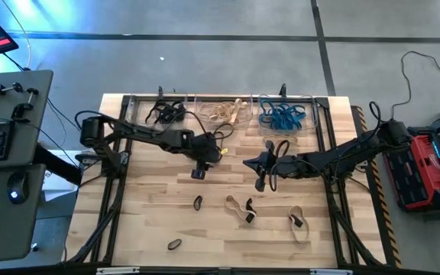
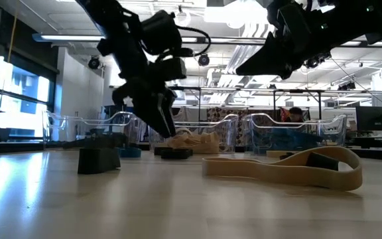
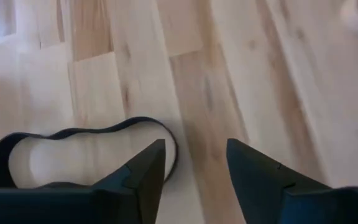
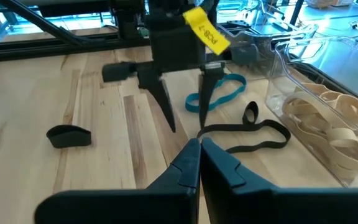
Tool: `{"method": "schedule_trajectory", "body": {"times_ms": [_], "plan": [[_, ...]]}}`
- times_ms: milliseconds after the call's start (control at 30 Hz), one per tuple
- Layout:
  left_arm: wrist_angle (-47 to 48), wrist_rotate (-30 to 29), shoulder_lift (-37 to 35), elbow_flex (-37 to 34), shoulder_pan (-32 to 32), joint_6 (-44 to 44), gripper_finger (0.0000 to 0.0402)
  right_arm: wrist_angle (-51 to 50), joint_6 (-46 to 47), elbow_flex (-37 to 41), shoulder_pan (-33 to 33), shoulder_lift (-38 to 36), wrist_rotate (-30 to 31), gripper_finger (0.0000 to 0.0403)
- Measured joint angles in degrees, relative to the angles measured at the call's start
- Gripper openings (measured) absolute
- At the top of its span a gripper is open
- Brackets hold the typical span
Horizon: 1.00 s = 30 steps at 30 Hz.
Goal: Sort rubber bands into baskets
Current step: Put the black rubber band into the left transparent bin
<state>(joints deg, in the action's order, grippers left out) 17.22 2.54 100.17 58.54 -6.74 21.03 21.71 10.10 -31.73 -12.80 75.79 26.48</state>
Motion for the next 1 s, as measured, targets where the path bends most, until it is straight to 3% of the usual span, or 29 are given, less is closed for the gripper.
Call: {"method": "schedule_trajectory", "body": {"times_ms": [333, 467, 833, 1000], "plan": [[-1.6, -1.4, 3.7, 0.0, -2.9, 1.6, 0.0186, -0.8, 0.4, 0.0, 0.0, 0.0, 0.0, 0.0], [-1.8, 2.0, 4.3, 0.0, -3.9, 1.6, 0.0179, -1.1, 0.4, 0.0, 0.0, 0.0, -0.1, 0.0], [-2.5, 3.3, 7.0, 0.1, -3.9, 3.1, 0.0114, -1.6, 0.6, 0.0, 0.0, 0.0, -0.1, 0.0], [-2.2, 3.1, 6.7, 0.1, -3.9, 3.3, 0.0058, -1.7, 1.0, 0.0, 0.0, 0.0, -0.1, 0.0]]}}
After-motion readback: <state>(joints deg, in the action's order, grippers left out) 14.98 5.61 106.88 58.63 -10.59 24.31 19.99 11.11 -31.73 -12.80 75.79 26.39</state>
